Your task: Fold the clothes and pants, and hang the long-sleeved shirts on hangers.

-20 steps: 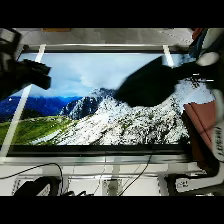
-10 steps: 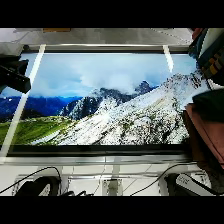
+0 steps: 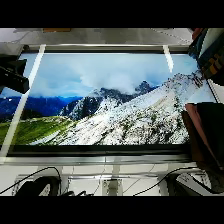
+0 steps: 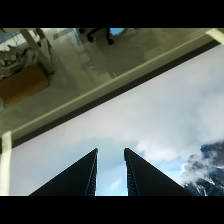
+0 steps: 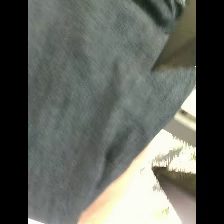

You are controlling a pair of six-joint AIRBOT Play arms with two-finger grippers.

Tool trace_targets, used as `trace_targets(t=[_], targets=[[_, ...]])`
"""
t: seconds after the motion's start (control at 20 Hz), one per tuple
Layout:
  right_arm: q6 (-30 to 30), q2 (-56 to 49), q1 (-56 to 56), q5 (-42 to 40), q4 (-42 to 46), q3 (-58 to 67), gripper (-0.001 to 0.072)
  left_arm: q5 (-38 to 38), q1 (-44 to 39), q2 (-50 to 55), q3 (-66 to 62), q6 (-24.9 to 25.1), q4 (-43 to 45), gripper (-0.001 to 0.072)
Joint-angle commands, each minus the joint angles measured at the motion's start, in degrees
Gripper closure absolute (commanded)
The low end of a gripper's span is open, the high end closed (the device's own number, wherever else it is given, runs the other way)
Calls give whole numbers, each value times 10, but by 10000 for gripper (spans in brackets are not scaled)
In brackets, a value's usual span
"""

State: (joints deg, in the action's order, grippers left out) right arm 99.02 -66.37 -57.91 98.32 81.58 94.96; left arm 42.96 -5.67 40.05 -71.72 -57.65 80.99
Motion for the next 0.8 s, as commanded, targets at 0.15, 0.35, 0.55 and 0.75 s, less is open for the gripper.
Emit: trace_targets(t=[0.15, 0.35, 0.55, 0.75], targets=[[-19, 1, 89, -2, -121, -3, 518, 0, 1, 0, 0, 0, 0, 515], [-70, 5, 326, 3, -82, -2, 696, 0, 1, 0, 0, 0, 0, 515], [-55, 5, 514, 6, 97, -3, 697, 0, 1, 0, 0, 0, 0, 515], [-33, 5, 586, 10, 138, -3, 696, 0, 1, 0, 0, 0, 0, 515]])
